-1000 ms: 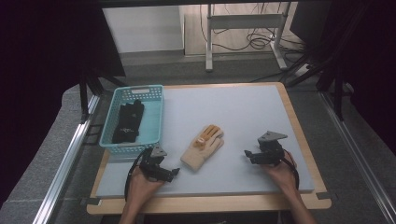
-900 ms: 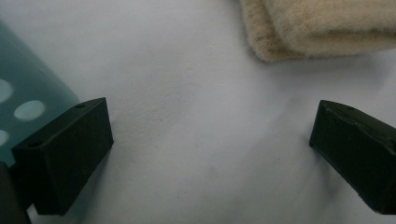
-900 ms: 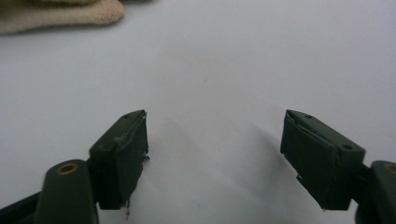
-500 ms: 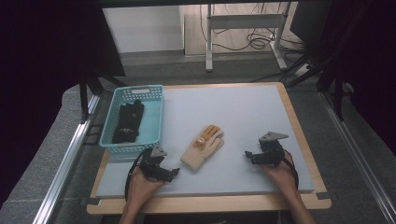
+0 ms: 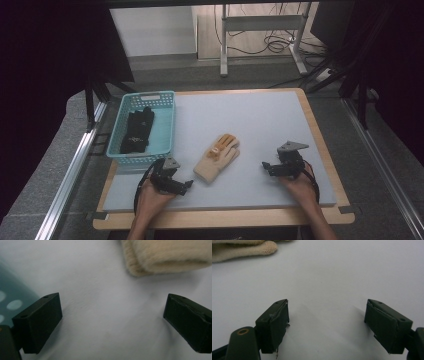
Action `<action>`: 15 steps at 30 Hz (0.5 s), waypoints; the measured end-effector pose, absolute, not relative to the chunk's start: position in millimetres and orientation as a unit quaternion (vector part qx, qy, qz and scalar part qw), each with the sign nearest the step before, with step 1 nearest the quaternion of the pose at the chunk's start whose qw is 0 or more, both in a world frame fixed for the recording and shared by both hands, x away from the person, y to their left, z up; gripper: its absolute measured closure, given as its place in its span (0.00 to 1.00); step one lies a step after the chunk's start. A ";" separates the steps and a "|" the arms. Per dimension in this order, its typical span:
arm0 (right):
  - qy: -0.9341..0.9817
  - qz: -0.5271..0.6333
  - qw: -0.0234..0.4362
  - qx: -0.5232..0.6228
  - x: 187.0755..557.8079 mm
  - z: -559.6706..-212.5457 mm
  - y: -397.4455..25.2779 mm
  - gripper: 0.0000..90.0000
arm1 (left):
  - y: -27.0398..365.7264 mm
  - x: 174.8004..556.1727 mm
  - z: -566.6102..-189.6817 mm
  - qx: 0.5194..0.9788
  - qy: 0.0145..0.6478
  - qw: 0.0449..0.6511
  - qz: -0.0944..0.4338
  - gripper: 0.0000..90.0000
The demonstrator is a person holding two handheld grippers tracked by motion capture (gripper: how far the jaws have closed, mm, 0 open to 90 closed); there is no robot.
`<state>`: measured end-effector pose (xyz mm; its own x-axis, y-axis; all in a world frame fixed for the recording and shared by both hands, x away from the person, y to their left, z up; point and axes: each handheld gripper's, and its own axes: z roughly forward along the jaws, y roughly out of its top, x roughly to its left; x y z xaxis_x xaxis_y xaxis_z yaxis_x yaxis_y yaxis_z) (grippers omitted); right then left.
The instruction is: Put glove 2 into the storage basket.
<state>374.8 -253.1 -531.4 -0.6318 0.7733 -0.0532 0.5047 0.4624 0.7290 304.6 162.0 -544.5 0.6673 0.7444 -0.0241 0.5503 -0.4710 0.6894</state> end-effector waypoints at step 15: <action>0.833 0.348 0.193 0.383 374.7 -531.3 -253.2 0.21 | 125.1 307.8 -512.2 0.846 0.364 0.376 0.101 0.00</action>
